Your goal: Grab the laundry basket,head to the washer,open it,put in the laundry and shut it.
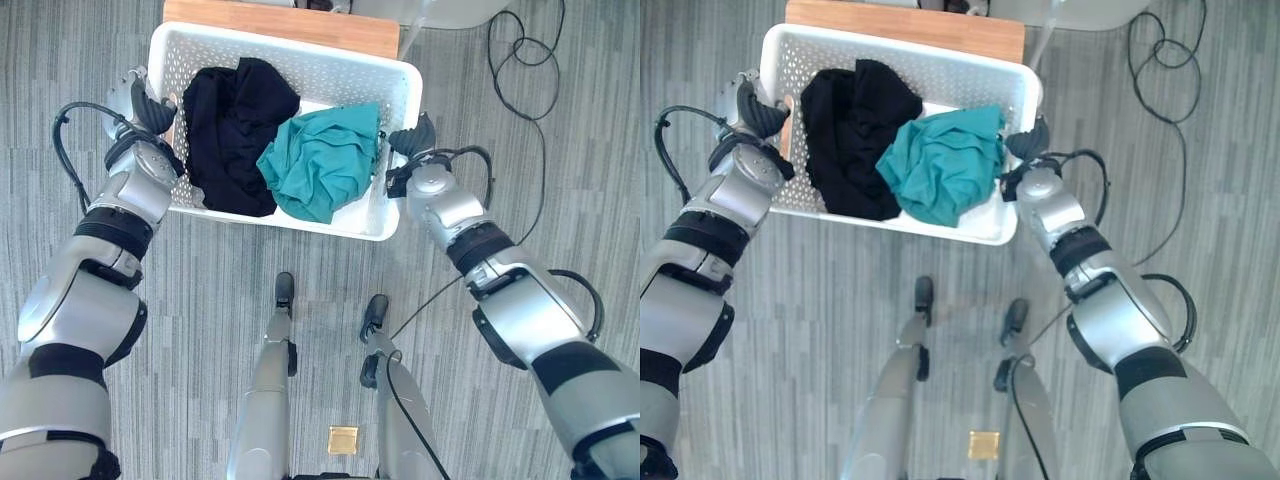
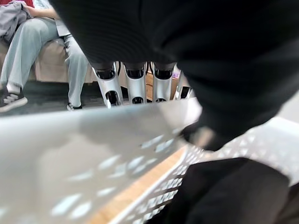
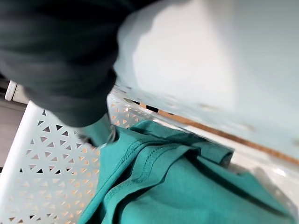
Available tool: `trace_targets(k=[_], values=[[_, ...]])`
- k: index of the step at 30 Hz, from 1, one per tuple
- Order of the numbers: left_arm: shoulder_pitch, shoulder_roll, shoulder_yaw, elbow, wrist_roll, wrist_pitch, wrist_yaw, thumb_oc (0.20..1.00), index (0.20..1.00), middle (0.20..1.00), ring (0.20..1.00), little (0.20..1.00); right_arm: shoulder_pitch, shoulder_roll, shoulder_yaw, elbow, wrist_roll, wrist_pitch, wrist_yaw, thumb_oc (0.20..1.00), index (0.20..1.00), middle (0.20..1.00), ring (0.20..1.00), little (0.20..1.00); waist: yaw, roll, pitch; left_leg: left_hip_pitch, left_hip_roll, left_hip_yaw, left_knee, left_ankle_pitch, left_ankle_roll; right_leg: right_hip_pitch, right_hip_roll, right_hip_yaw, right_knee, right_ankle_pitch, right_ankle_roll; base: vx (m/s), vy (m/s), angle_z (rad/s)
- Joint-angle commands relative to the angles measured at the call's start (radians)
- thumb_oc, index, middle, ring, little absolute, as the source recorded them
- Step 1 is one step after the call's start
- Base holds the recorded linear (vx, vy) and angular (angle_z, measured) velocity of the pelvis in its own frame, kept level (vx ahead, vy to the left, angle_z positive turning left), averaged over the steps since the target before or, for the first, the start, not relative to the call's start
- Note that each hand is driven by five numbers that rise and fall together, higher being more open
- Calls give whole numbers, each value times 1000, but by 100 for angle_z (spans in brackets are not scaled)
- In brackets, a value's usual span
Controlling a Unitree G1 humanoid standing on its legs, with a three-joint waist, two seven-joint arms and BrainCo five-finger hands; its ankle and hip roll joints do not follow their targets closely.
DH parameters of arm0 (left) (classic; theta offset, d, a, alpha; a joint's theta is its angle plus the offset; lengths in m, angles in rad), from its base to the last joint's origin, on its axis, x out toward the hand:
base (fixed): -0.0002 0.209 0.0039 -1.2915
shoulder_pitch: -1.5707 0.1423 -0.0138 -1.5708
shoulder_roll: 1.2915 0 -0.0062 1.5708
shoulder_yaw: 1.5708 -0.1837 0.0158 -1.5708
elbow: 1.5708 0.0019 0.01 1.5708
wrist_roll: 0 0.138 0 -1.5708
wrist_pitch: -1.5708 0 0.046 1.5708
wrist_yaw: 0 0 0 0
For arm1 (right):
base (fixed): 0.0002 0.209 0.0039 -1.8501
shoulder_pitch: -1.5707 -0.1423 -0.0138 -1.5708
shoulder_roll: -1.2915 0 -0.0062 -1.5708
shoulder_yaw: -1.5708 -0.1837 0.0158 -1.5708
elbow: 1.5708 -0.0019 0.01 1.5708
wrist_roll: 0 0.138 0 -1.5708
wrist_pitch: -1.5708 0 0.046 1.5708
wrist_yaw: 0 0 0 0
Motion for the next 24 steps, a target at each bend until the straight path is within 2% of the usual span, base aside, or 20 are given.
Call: trace_targets(k=[1, 12, 15, 19, 21, 22, 24], values=[[-91, -22, -36, -59, 78, -46, -42, 200, 200, 200, 200, 200, -25, 39, 48, -75, -45, -6, 59, 200, 200, 200, 200, 200, -1, -30, 111, 4, -34, -12, 109, -171, 6, 46, -14, 89, -119, 41, 42, 0, 0, 0], [-51, 7, -29, -102, 112, -55, -51, 200, 200, 200, 200, 200, 20, -14, -21, -209, -28, -48, 27, 200, 200, 200, 200, 200, -5, -31, 101, 27, -32, -22, 91, -163, 8, 60, -9, 90, -115, 35, 42, -10, -6, 1], [-13, 10, -27, -140, 115, -82, -62, 200, 200, 200, 200, 200, 73, -58, -42, -302, -36, -57, 30, 200, 200, 200, 200, 200, -12, -35, 80, 63, -28, -24, 84, -165, 10, 90, -11, 89, -103, 24, 43, -15, 4, 3], [10, -1, -20, -163, 112, -95, -67, 200, 200, 200, 200, 200, 113, -79, -60, -333, -30, -61, 36, 200, 200, 200, 200, 200, -16, -39, 67, 99, -29, -20, 76, -169, 11, 119, -11, 86, -98, 19, 44, 1, 1, 9], [48, -11, 0, -206, 102, -114, -71, 200, 200, 200, 200, 200, 164, -104, -85, -361, -31, -63, 47, 200, 200, 200, 200, 200, -19, -41, 49, 138, -31, -17, 70, -177, 15, 153, -16, 81, -92, 12, 44, 34, 36, 12], [100, -18, 18, -260, 85, -145, -83, 200, 200, 200, 200, 200, 237, -139, -117, -384, -14, -71, 75, 200, 200, 200, 200, 200, -27, -43, 20, 204, -34, -5, 71, -195, 19, 208, -24, 74, -75, -1, 48, 19, 61, 2], [101, -18, 19, -262, 86, -144, -84, 200, 200, 200, 200, 200, 238, -139, -117, -385, -14, -71, 75, 200, 200, 200, 200, 200, -28, -44, 20, 204, -36, -5, 67, -188, 21, 208, -27, 73, -78, 3, 48, 32, 60, -1]])
